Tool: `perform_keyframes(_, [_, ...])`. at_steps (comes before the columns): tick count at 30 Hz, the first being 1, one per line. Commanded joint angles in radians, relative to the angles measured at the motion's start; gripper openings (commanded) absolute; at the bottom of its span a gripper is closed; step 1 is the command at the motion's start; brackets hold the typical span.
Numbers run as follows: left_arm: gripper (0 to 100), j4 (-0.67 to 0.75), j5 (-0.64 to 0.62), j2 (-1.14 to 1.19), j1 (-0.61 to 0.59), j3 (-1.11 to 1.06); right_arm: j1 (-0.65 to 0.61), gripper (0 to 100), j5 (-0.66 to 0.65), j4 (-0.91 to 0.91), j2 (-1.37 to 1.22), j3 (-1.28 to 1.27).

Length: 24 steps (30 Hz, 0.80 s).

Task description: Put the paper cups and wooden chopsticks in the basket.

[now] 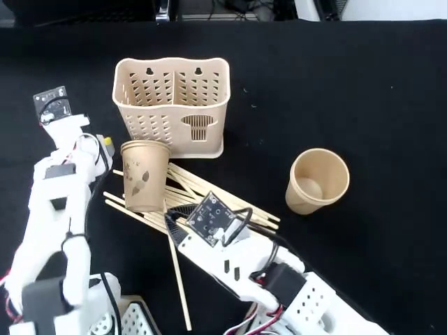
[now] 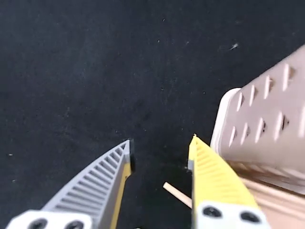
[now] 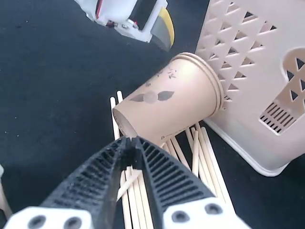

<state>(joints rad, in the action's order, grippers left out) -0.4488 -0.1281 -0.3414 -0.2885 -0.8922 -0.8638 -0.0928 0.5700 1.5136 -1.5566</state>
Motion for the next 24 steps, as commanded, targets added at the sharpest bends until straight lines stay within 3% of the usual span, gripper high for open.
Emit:
perform_keyframes(1, [21,0.02,-0.025,0.034,0.021,0.074,-0.003,1.5,0.006,-0.055,0.002,-0.024])
perform_keyframes(5, [21,0.008,-0.021,0.041,0.061,0.054,-0.002,1.5,0.006,-0.058,0.004,-0.035])
perform_keyframes(10, [21,-0.112,-0.02,0.041,0.119,0.041,0.008,1.4,0.006,-0.058,0.012,-0.035])
perform_keyframes(15, [21,-0.175,-0.017,0.041,0.107,0.033,0.117,1.4,0.006,-0.06,0.013,-0.027])
perform_keyframes(19, [21,-0.259,0.058,0.041,0.107,0.028,0.221,1.4,0.011,-0.132,0.013,-0.036])
perform_keyframes(24, [21,-0.331,0.092,0.012,0.101,0.022,0.275,1.5,0.101,-0.164,0.004,-0.036])
